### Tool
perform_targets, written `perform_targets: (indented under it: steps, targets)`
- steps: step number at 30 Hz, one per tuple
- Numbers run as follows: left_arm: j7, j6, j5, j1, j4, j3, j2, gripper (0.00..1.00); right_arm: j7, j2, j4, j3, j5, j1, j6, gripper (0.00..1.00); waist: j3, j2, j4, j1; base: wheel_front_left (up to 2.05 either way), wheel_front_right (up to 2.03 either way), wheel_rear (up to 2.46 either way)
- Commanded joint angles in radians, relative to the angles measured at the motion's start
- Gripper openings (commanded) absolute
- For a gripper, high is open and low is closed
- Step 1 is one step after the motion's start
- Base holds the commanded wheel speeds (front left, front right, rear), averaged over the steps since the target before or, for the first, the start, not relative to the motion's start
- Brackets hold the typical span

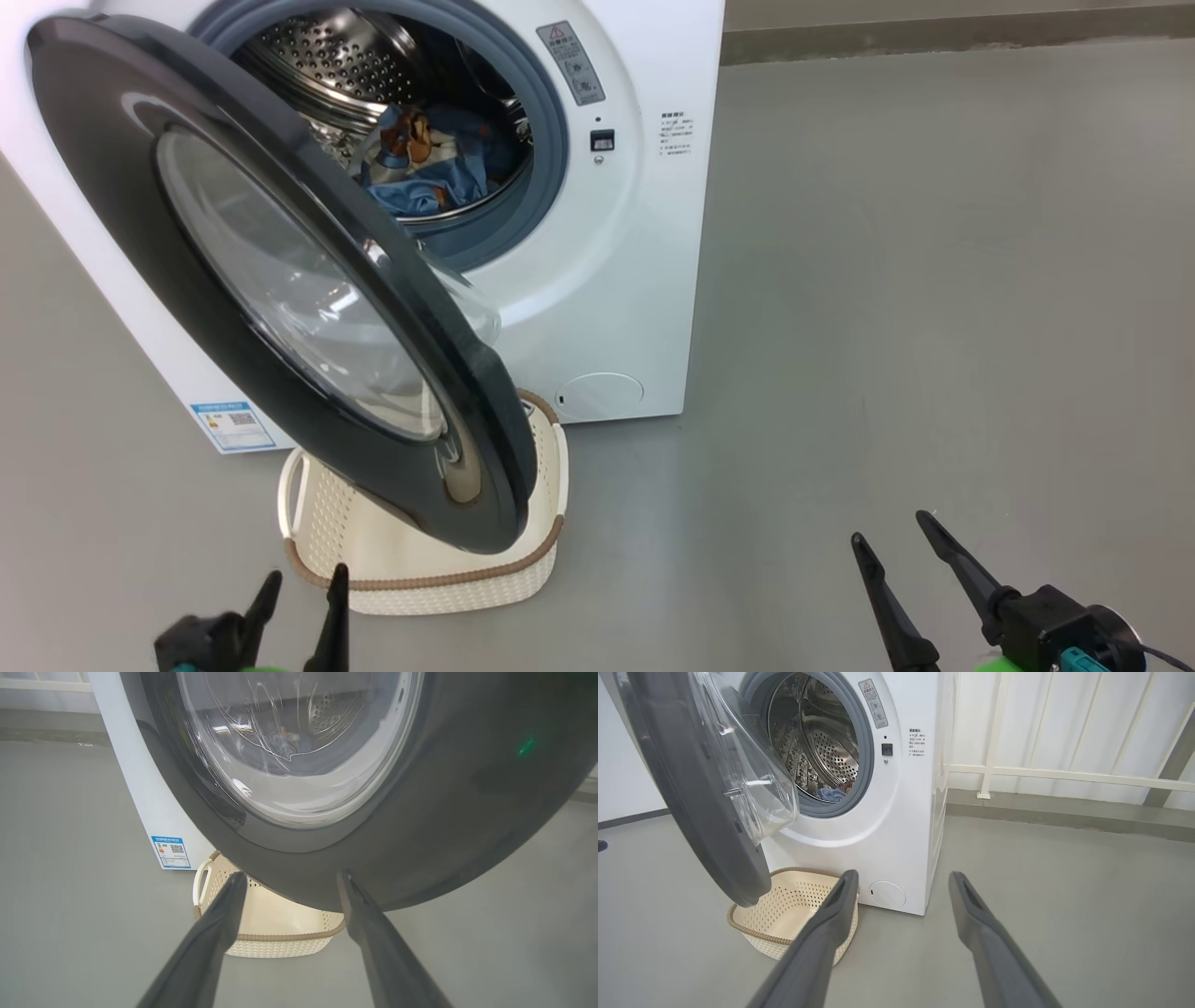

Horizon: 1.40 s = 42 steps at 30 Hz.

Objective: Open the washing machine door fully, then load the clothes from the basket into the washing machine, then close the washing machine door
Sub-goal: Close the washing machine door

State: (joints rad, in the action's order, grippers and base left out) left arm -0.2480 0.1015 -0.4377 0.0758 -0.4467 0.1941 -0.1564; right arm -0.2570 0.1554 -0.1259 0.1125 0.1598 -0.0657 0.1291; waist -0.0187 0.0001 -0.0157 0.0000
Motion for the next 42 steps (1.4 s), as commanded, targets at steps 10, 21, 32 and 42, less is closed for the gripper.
perform_targets:
  steps: [10,21,32,42]
  targets:
    - [-0.014,0.024,0.126,-0.107,0.149,-0.144,0.053,1.00,-0.005,0.010,0.022,-0.023,-0.015,-0.025,0.002,1.00,0.000,-0.0001,0.006,0.0000,0.00,0.00,0.00]
    - [-0.014,0.029,0.146,-0.171,0.210,-0.157,0.081,1.00,-0.005,-0.010,-0.030,-0.116,-0.061,-0.061,0.002,1.00,-0.019,-0.0001,0.009,0.0000,0.00,0.00,0.00]
    - [-0.014,0.029,0.154,-0.178,0.243,-0.180,0.079,1.00,-0.005,-0.013,-0.033,-0.138,-0.054,-0.030,0.002,0.00,-0.019,-0.0001,0.007,0.0000,0.00,0.00,0.00]
    - [-0.014,0.029,0.160,-0.176,0.251,-0.183,0.086,1.00,-0.005,-0.023,0.145,0.003,0.017,0.140,0.002,0.00,-0.019,-0.0001,0.020,0.0000,0.00,0.00,0.00]
